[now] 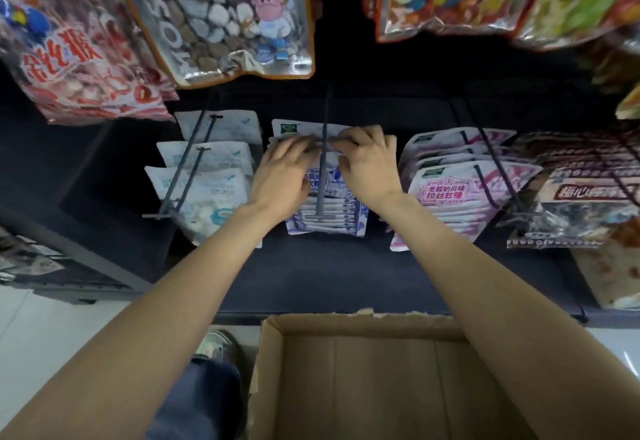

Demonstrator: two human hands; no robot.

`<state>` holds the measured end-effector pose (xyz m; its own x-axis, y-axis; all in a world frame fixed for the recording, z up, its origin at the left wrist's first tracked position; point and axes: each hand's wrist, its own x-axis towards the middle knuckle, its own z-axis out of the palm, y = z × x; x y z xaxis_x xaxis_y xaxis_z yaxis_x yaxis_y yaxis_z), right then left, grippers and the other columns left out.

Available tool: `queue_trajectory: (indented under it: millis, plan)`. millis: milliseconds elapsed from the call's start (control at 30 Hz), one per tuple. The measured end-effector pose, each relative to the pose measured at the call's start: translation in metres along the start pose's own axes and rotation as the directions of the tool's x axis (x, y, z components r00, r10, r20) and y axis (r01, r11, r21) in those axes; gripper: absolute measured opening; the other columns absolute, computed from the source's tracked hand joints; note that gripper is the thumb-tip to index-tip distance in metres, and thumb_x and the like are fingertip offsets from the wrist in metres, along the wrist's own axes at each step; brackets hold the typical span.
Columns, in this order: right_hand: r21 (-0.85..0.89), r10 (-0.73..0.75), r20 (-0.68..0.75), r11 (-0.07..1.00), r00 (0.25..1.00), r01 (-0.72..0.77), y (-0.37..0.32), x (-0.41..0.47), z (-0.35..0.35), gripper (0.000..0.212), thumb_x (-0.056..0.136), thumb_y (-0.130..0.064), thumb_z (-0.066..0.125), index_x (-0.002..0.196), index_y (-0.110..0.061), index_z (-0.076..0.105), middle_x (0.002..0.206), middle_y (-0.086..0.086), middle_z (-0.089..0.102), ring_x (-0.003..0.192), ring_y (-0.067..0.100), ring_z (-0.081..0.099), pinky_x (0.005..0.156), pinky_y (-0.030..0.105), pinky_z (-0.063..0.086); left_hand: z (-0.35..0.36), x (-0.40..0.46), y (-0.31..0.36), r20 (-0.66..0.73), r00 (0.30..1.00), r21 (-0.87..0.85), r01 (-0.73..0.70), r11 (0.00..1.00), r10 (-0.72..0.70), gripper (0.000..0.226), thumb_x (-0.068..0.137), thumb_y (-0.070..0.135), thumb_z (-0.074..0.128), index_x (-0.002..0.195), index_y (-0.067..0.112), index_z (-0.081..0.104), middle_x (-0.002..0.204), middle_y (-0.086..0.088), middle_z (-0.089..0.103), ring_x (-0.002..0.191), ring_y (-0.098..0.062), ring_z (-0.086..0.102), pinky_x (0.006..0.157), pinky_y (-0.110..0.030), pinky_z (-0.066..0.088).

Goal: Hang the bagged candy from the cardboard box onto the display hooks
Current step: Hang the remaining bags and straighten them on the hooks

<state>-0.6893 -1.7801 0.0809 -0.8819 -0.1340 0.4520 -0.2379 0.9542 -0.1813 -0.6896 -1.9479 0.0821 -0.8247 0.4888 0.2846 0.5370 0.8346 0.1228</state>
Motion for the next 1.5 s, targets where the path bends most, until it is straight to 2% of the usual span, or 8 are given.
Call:
queue_trajectory:
  millis: [133,333,467,800,900,1067,1233,1500]
  plan:
    - [-0.059,-0.065,-0.054,0.996,0.996,0.062,0.002,0.006,0.000,0.017,0.075,-0.011,0.062,0.084,-0.016,0.076,0.086,0.002,0.072,0.081,0.033,0.059,0.071,0.035,0.024,0.003,0.001,-0.003,-0.159,0.987,-0.041,-0.013,0.999,0.006,0.024,0.086,0.012,0.057,0.106,0.009,0.071,0.113,-0.009,0.067,0.108,-0.034,0.056,0.090,-0.044,0.045]
    - [0.039,0.102,0.183,0.993,0.978,-0.110,-0.002,0.035,-0.017,0.024,0.095,-0.026,0.050,0.104,-0.027,0.071,0.103,-0.001,0.070,0.109,0.028,0.046,0.089,0.035,0.024,-0.006,0.015,0.005,-0.091,0.968,-0.362,0.187,0.913,-0.235,0.013,0.088,0.018,0.065,0.098,0.015,0.073,0.092,0.004,0.072,0.080,-0.008,0.062,0.061,-0.008,0.036]
    - [0.084,0.131,0.293,0.983,0.947,-0.162,-0.006,0.041,-0.013,0.019,0.093,-0.025,0.052,0.095,-0.026,0.071,0.101,0.001,0.069,0.111,0.026,0.046,0.091,0.033,0.025,-0.005,0.012,0.005,-0.082,0.971,-0.346,0.183,0.920,-0.224,0.011,0.087,0.022,0.066,0.095,0.018,0.073,0.090,0.004,0.073,0.080,-0.010,0.063,0.061,-0.018,0.037]
    - [0.166,0.127,0.282,0.970,0.951,-0.178,0.001,0.043,-0.013,0.018,0.092,-0.029,0.053,0.088,-0.031,0.070,0.091,-0.003,0.068,0.109,0.026,0.049,0.084,0.032,0.022,-0.002,0.009,0.004,-0.126,0.979,-0.283,0.121,0.952,-0.162,0.010,0.086,0.022,0.067,0.093,0.018,0.073,0.089,0.002,0.073,0.084,-0.019,0.066,0.070,-0.027,0.045]
    - [0.140,0.200,0.170,0.964,0.965,-0.225,0.007,0.053,-0.015,0.019,0.093,-0.031,0.055,0.101,-0.031,0.072,0.110,-0.005,0.068,0.116,0.027,0.045,0.092,0.034,0.026,-0.002,0.009,0.003,-0.130,0.982,-0.280,0.098,0.955,-0.138,0.009,0.086,0.020,0.067,0.091,0.017,0.073,0.087,0.002,0.073,0.083,-0.019,0.066,0.068,-0.026,0.043]
    - [-0.009,0.129,0.279,0.991,0.952,-0.132,0.001,0.068,-0.008,0.020,0.091,-0.026,0.055,0.102,-0.028,0.072,0.122,-0.003,0.061,0.120,0.028,0.041,0.095,0.034,0.027,-0.003,0.009,0.003,-0.129,0.983,-0.283,0.086,0.955,-0.127,0.008,0.085,0.017,0.068,0.090,0.014,0.073,0.086,0.000,0.073,0.083,-0.021,0.066,0.068,-0.025,0.040]
    - [0.061,0.187,0.339,0.974,0.922,-0.220,0.003,0.072,-0.004,0.020,0.093,-0.031,0.052,0.093,-0.025,0.071,0.099,-0.002,0.067,0.110,0.023,0.052,0.095,0.035,0.026,-0.005,0.008,0.004,-0.123,0.984,-0.297,0.088,0.951,-0.130,0.008,0.085,0.016,0.068,0.091,0.014,0.073,0.087,0.000,0.073,0.083,-0.019,0.066,0.067,-0.020,0.036]
    - [-0.029,0.210,0.221,0.977,0.952,-0.209,0.004,0.084,0.006,0.022,0.093,-0.024,0.051,0.101,-0.027,0.072,0.110,0.001,0.067,0.114,0.026,0.049,0.100,0.036,0.026,-0.004,0.011,0.003,-0.125,0.983,-0.290,0.092,0.953,-0.133,0.009,0.085,0.018,0.068,0.091,0.015,0.074,0.087,0.001,0.073,0.082,-0.018,0.065,0.069,-0.020,0.035]
